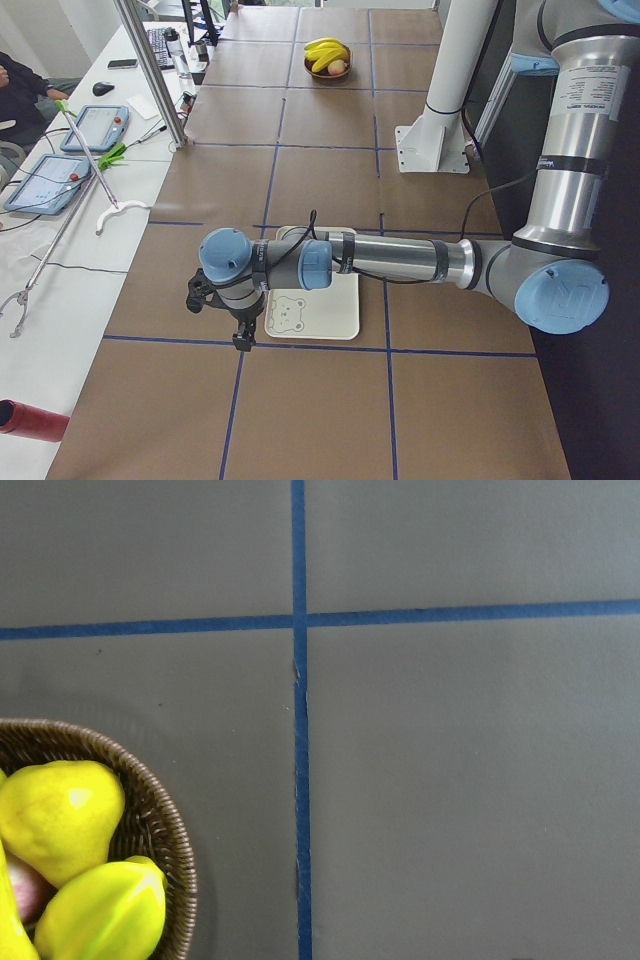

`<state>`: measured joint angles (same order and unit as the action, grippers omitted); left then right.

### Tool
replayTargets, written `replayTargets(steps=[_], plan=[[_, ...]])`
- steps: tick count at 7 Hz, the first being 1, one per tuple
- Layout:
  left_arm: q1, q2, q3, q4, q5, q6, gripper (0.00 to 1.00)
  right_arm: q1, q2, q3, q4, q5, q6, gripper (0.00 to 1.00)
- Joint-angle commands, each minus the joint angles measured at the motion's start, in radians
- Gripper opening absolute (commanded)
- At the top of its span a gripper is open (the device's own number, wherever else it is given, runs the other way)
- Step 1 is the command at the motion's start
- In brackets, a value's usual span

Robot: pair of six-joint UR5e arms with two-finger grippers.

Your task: Transfer all bananas from basket to plate

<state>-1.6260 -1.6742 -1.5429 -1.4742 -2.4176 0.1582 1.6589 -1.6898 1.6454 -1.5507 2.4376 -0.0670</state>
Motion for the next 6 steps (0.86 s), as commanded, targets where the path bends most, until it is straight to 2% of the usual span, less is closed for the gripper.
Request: replayTargets(steps=[1, 2, 3, 4, 5, 6], plan=[[0.0, 0.001, -0.008, 0.0, 0.0, 0.0, 1.0, -0.075, 0.083, 0.077, -0.008, -0.041, 0.004, 1.0], [0.002, 0.001, -0.006, 0.0, 0.0, 0.0, 1.0, -0.126, 0.132, 0.117, -0.011, -0.064, 0.012, 1.0], [0.0, 0.002, -0.009, 0.0, 0.0, 0.0, 1.0, -0.192, 0.131, 0.154, 0.0, -0.037, 0.033, 1.0], [0.0, 0.008, -0.017, 0.0, 0.0, 0.0, 1.0, -0.232, 0.13, 0.257, -0.002, -0.013, 0.062, 1.0], [0.0, 0.01, -0.017, 0.0, 0.0, 0.0, 1.0, -0.295, 0.122, 0.366, -0.005, -0.023, 0.216, 0.99], [0.0, 0.023, -0.031, 0.0, 0.0, 0.001, 1.0, -0.359, 0.124, 0.414, 0.018, -0.035, 0.305, 0.99]])
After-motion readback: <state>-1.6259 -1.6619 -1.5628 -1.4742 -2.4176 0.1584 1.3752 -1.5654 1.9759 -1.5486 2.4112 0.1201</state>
